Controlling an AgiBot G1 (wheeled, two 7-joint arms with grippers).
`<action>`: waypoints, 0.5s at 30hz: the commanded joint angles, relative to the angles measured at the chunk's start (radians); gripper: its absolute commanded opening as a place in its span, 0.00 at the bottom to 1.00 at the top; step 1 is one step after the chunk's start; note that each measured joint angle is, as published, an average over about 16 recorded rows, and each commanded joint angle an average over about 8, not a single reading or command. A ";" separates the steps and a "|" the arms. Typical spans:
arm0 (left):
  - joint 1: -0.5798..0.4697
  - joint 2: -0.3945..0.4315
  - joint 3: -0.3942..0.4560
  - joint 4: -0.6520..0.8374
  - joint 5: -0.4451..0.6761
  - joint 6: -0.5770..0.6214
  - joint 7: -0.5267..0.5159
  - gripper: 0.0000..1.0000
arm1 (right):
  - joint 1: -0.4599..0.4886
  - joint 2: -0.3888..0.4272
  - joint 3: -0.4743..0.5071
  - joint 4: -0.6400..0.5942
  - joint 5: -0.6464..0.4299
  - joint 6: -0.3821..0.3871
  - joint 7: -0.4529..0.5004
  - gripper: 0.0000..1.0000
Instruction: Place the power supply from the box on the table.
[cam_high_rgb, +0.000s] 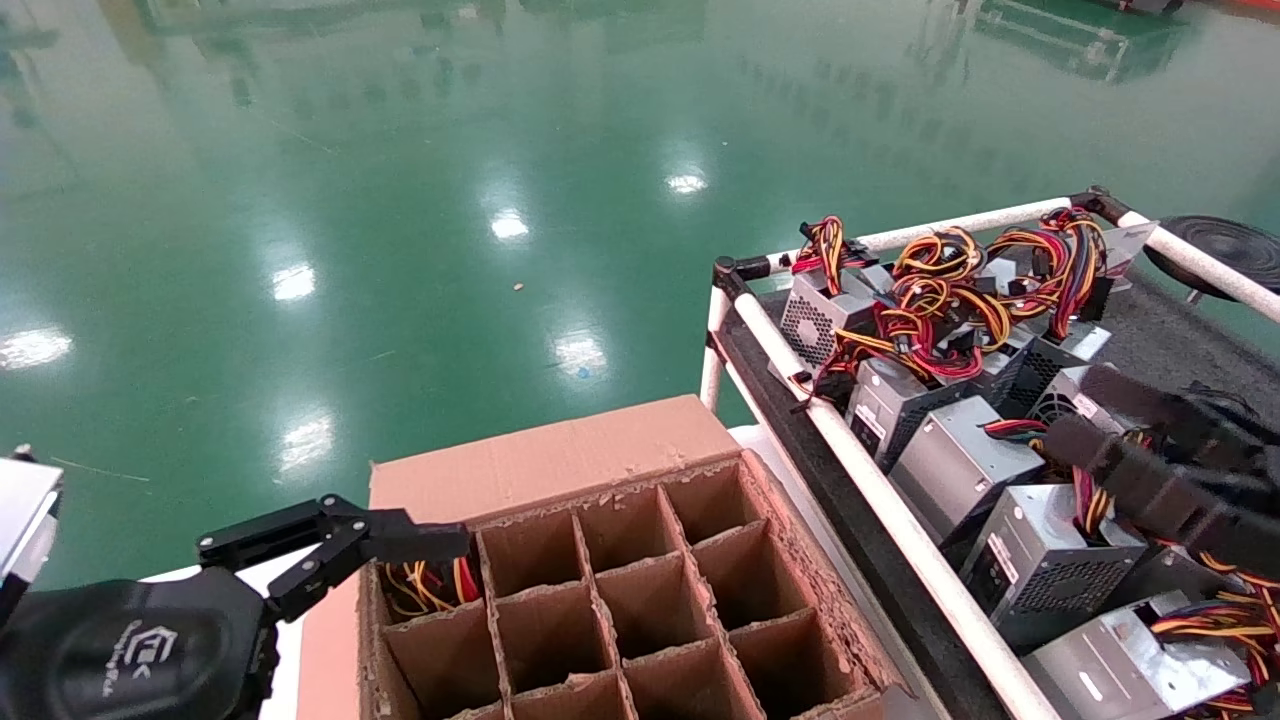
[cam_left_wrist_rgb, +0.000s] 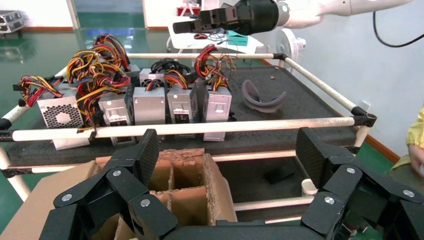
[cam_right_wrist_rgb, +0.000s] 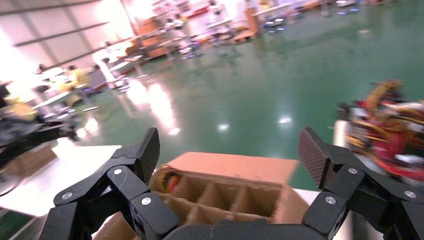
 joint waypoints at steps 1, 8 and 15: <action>0.000 0.000 0.000 0.000 0.000 0.000 0.000 1.00 | 0.010 -0.020 0.023 0.009 -0.045 -0.016 0.018 1.00; 0.000 0.000 0.000 0.000 0.000 0.000 0.000 1.00 | 0.045 -0.090 0.104 0.039 -0.203 -0.075 0.082 1.00; 0.000 0.000 0.000 0.000 0.000 0.000 0.000 1.00 | 0.080 -0.160 0.184 0.069 -0.358 -0.132 0.146 1.00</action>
